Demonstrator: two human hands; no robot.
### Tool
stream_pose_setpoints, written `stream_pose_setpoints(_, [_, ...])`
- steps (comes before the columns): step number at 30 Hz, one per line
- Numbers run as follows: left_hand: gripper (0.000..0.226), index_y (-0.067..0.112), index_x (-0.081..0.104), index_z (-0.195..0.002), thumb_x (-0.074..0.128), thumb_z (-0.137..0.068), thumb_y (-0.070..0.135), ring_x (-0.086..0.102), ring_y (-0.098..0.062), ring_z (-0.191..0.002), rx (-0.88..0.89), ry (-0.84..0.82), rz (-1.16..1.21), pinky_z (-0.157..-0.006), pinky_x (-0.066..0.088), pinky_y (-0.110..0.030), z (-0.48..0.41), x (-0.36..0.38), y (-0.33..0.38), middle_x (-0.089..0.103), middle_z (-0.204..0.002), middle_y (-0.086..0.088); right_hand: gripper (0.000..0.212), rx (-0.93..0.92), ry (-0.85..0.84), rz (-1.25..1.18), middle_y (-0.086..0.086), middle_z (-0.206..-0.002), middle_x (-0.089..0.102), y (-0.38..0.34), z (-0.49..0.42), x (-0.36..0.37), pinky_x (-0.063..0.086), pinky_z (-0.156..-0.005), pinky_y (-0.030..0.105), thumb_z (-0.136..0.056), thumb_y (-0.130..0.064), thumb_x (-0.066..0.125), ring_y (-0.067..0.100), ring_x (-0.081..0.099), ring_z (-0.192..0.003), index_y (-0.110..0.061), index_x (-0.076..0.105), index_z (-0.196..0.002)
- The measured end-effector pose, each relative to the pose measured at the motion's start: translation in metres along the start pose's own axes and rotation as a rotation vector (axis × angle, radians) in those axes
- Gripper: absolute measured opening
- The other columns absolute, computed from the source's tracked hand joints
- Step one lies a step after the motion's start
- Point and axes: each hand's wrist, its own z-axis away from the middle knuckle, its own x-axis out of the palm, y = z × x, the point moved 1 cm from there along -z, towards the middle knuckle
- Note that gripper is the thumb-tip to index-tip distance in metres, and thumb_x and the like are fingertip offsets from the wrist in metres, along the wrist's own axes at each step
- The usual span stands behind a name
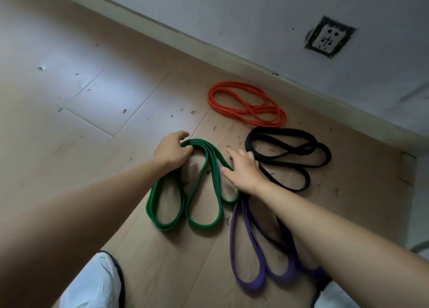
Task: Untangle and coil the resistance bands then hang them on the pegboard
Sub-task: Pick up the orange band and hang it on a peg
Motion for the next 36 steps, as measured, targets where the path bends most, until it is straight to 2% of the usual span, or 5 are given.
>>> stream_pose_setpoints(5, [0.041,0.02,0.064,-0.131,0.064,-0.091,0.027,0.063,-0.019,-0.116,0.035,0.042,0.049,-0.103,0.049,-0.037,-0.014,-0.006,0.021,0.069,-0.128,0.002,0.045,-0.046,0.15,-0.069,0.005,-0.128,0.058,0.023,-0.017,-0.038,0.041,-0.105,0.042,-0.097,-0.034,0.06,0.029,0.047,-0.123,-0.018,0.055,-0.139])
stream_pose_setpoints(13, [0.038,0.02,0.067,-0.127,0.065,-0.09,0.027,0.065,-0.019,-0.108,0.03,0.09,0.124,-0.087,0.047,-0.029,-0.079,0.004,0.063,0.072,-0.121,-0.001,0.04,-0.054,0.318,-0.086,0.008,-0.128,0.062,0.044,-0.095,-0.101,0.047,-0.102,0.045,-0.094,-0.037,0.065,0.028,0.057,-0.12,-0.016,0.064,-0.129])
stream_pose_setpoints(23, [0.068,0.018,0.051,-0.14,0.072,-0.085,0.052,0.062,-0.027,-0.118,-0.062,0.216,0.169,-0.101,0.049,-0.042,-0.153,0.029,0.074,0.066,-0.127,-0.003,0.091,-0.019,0.327,0.077,0.004,-0.152,0.043,0.054,-0.181,-0.115,0.033,-0.115,0.051,-0.077,-0.066,0.068,0.033,0.034,-0.14,-0.022,0.039,-0.151])
stream_pose_setpoints(30, [0.018,0.016,0.074,-0.081,0.075,-0.073,0.032,0.071,-0.024,-0.086,-0.078,0.169,0.216,-0.082,0.059,-0.039,-0.168,0.025,0.093,0.077,-0.083,-0.003,0.088,-0.018,0.306,0.058,0.011,-0.148,0.048,0.052,-0.197,-0.114,0.037,-0.114,0.044,-0.076,-0.044,0.076,0.035,0.043,-0.136,-0.017,0.038,-0.151])
stream_pose_setpoints(36, [0.007,0.01,0.066,-0.073,0.072,-0.072,0.014,0.061,-0.023,-0.055,-0.043,0.053,0.563,-0.056,0.054,-0.031,-0.155,0.008,0.109,0.066,-0.068,-0.011,0.086,0.006,0.292,-0.029,0.014,-0.152,0.046,0.054,-0.186,-0.128,0.035,-0.115,0.036,-0.08,-0.027,0.079,0.032,0.044,-0.139,-0.009,0.037,-0.153])
